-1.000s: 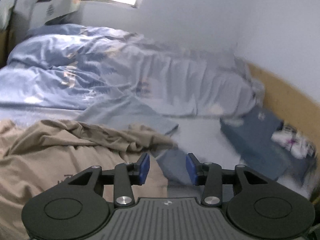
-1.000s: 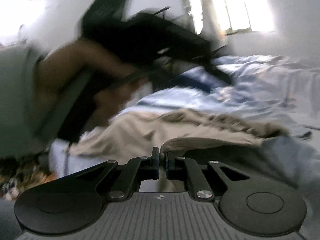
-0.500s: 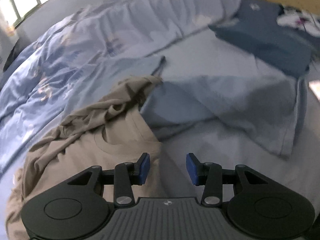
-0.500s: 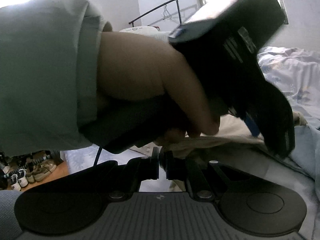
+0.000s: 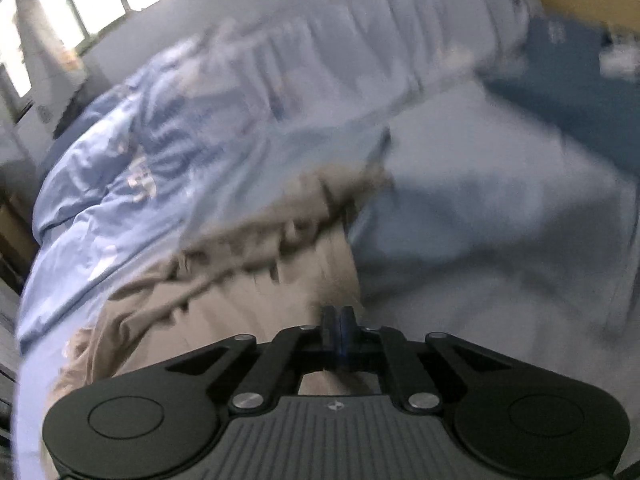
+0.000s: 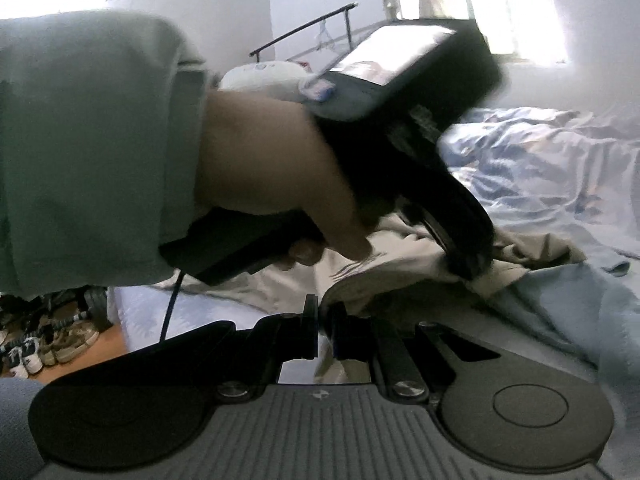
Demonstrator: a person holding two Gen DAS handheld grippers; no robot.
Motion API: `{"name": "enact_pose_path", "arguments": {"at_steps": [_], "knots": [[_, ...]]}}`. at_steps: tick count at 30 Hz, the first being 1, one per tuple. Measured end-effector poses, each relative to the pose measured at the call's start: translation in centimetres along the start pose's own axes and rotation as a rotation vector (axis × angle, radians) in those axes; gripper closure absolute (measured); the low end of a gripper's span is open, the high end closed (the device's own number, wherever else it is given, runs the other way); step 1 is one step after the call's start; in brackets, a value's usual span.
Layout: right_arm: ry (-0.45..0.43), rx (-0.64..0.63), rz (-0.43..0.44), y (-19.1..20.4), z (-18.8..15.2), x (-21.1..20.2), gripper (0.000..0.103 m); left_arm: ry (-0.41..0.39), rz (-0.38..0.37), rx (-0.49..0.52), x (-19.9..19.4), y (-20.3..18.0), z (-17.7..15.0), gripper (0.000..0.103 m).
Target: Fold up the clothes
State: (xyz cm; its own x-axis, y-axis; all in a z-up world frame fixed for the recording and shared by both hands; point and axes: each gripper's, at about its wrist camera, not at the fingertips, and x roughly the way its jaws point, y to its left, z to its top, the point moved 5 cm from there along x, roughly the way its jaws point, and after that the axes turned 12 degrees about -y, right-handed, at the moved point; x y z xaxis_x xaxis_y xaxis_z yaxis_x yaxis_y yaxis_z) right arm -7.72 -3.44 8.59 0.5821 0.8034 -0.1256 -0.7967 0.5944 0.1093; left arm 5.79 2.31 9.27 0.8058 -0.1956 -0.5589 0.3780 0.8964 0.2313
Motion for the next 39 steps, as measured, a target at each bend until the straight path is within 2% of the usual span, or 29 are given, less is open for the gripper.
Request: {"name": "enact_pose_path", "arguments": {"at_steps": [5,11,15,20,24,29,31,32,34,36,39], "knots": [[-0.084,0.049,-0.056,-2.5,2.3,-1.8,0.097,-0.217,-0.086,-0.292,-3.9,2.5,4.1,0.103],[-0.208,0.19,-0.137,-6.6,6.1,-5.9,0.097,-0.375,-0.187,-0.496,-8.5,4.5,8.2,0.103],[-0.283,0.309,-0.165,-8.6,9.1,-10.0,0.097,-0.432,-0.162,-0.505,-11.6,5.3,8.4,0.102],[-0.314,0.325,-0.185,-9.7,12.3,-14.0,0.097,-0.463,-0.165,-0.517,-15.8,6.4,7.3,0.099],[-0.277,0.282,-0.186,-9.2,14.5,-18.6,0.097,-0.498,-0.164,-0.535,-19.1,7.8,6.5,0.092],[-0.26,0.231,-0.275,-8.0,16.1,-25.9,0.097,-0.578,-0.165,-0.556,-23.4,9.7,5.9,0.085],[-0.301,0.233,-0.338,-8.0,16.8,-28.9,0.097,-0.602,-0.178,-0.566,-24.5,10.2,5.5,0.077],[-0.294,0.238,-0.368,-8.1,16.6,-29.5,0.097,-0.61,-0.185,-0.571,-24.9,10.4,5.2,0.072],[-0.27,0.248,-0.426,-8.2,16.0,-30.5,0.097,-0.594,-0.194,-0.57,-24.8,10.3,4.5,0.054],[-0.183,0.219,-0.414,-6.9,14.5,-29.5,0.097,-0.549,-0.221,-0.547,-23.9,9.5,3.6,0.051],[-0.062,0.175,-0.317,-3.1,11.9,-26.1,0.097,-0.447,-0.251,-0.527,-21.1,7.6,2.4,0.049]]}}
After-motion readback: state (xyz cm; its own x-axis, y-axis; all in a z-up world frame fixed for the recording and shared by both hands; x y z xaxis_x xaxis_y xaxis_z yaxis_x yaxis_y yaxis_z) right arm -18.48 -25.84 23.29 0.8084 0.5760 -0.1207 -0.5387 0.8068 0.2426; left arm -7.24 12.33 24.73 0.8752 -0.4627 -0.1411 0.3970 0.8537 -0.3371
